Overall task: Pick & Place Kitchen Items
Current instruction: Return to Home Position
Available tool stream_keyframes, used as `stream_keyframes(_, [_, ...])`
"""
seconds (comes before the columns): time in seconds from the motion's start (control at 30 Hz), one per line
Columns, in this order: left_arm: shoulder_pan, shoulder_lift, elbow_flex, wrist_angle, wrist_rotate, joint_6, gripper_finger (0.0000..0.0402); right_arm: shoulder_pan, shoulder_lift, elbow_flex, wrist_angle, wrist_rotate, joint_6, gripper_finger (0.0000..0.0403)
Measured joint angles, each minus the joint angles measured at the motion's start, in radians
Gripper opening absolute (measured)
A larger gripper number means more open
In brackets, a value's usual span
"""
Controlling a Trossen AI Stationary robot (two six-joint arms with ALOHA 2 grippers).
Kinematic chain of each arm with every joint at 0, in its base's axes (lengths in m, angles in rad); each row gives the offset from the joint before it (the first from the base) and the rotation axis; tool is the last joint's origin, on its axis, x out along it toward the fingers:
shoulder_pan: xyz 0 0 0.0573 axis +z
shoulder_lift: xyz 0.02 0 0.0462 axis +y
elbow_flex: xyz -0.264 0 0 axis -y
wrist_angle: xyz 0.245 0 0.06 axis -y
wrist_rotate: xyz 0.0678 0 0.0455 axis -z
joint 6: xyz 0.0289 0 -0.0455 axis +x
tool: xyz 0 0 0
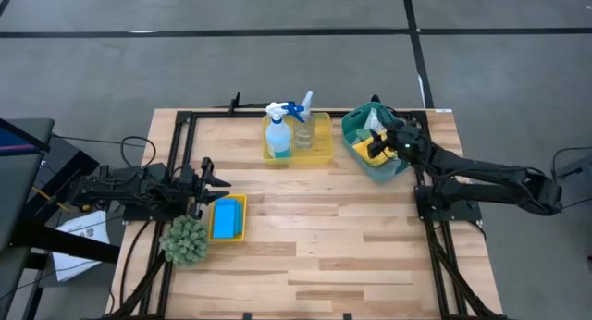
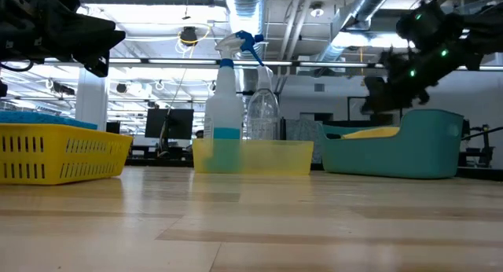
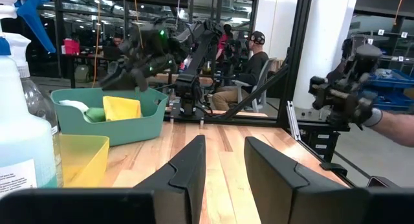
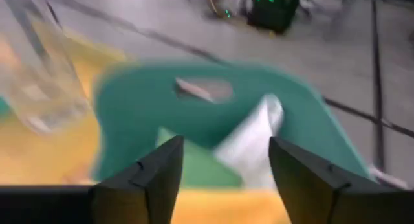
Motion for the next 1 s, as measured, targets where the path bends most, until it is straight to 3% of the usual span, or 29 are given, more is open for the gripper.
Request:
stream_keyframes(0.1, [0.0,0.0,0.0,0.0,0.0,0.0,0.0104,0.013,-0.069,0.0,0.091,-0.127,-0.011,0.0235])
stream_keyframes(0.23, [0.0,0.0,0.0,0.0,0.0,0.0,0.0104,0.038,-0.147,0.001,0.207,-0.521,0.038,0.0229])
stream_keyframes(0.33, [0.0,0.0,0.0,0.0,0.0,0.0,0.0104,0.096,-0.135,-0.003,0.211,-0.773,0.095,0.0187])
stream_keyframes(0.4, [0.0,0.0,0.0,0.0,0.0,0.0,0.0104,0.167,-0.129,-0.03,0.211,-0.814,0.113,0.0133])
stream_keyframes(0.5, [0.0,0.0,0.0,0.0,0.0,0.0,0.0104,0.31,-0.12,-0.1,0.349,-0.709,0.12,0.0033])
stream_keyframes(0.53, [0.0,0.0,0.0,0.0,0.0,0.0,0.0104,0.363,-0.12,-0.128,0.392,-0.64,0.116,0.0018])
stream_keyframes(0.67, [0.0,0.0,0.0,0.0,0.0,0.0,0.0104,0.569,-0.136,-0.216,0.48,-0.349,0.093,0.0006])
stream_keyframes(0.8, [0.0,0.0,0.0,0.0,0.0,0.0,0.0104,0.736,-0.17,-0.271,0.478,-0.177,0.069,0.0002])
stream_keyframes(0.87, [0.0,0.0,0.0,0.0,0.0,0.0,0.0104,0.786,-0.199,-0.291,0.476,-0.127,0.047,0.0001])
stream_keyframes(1.0, [0.0,0.0,0.0,0.0,0.0,0.0,0.0104,0.816,-0.272,-0.306,0.388,-0.125,0.017,0.0001])
